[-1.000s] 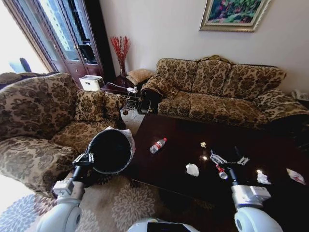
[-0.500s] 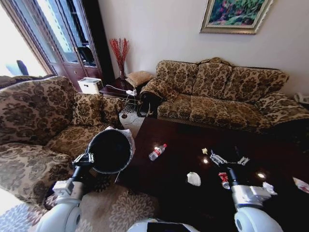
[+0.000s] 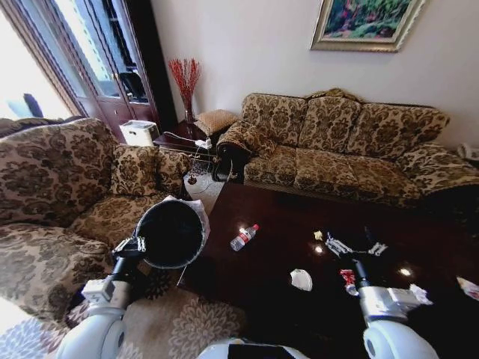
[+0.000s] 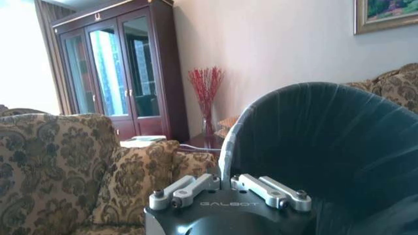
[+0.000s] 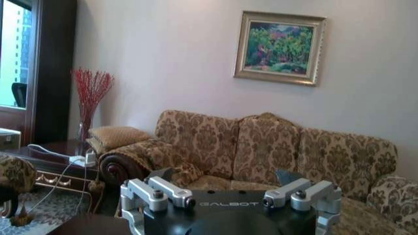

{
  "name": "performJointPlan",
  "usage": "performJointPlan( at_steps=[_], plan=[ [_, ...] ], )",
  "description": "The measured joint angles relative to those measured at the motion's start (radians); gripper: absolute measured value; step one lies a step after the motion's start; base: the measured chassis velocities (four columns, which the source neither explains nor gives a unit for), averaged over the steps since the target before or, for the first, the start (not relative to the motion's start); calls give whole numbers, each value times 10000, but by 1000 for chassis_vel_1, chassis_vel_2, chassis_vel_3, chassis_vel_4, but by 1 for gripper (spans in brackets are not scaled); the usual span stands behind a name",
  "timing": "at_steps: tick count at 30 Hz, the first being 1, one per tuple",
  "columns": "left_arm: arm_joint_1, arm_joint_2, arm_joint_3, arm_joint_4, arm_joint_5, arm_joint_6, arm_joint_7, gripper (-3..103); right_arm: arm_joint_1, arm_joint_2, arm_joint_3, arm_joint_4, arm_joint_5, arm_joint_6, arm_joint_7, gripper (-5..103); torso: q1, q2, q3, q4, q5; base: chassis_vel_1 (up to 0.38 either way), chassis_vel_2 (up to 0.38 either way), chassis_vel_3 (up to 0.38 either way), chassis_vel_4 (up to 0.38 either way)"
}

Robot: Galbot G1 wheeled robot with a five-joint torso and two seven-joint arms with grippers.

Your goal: Move to the front of the table and place the trash on the table into the trash bin.

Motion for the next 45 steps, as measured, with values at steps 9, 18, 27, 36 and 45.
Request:
performJointPlan(
  at_steps=[9, 18, 27, 36, 45],
  plan=[
    [0, 0, 0, 0, -1, 0, 2, 3, 0, 0, 0, 3, 0, 0, 0, 100, 0, 0, 0, 0, 0, 0, 0, 0, 0],
    [0, 0, 1, 0, -1, 2, 2, 3, 0, 0, 0, 4, 0, -2, 0, 100, 1, -1, 0, 0, 1, 0, 0, 0, 0],
    [0, 0, 0, 0, -1, 6, 2, 3, 1, 1, 0, 4, 1, -2, 0, 100, 0, -1, 0, 0, 1, 0, 0, 0, 0],
    [0, 0, 0, 0, -2, 6, 2, 3, 0, 0, 1, 4, 0, -2, 0, 100, 0, -2, 0, 0, 1, 0, 0, 0, 0],
    [0, 0, 0, 0, -2, 7, 1, 3, 0, 0, 1, 4, 0, -2, 0, 100, 0, -2, 0, 0, 1, 0, 0, 0, 0]
  ],
)
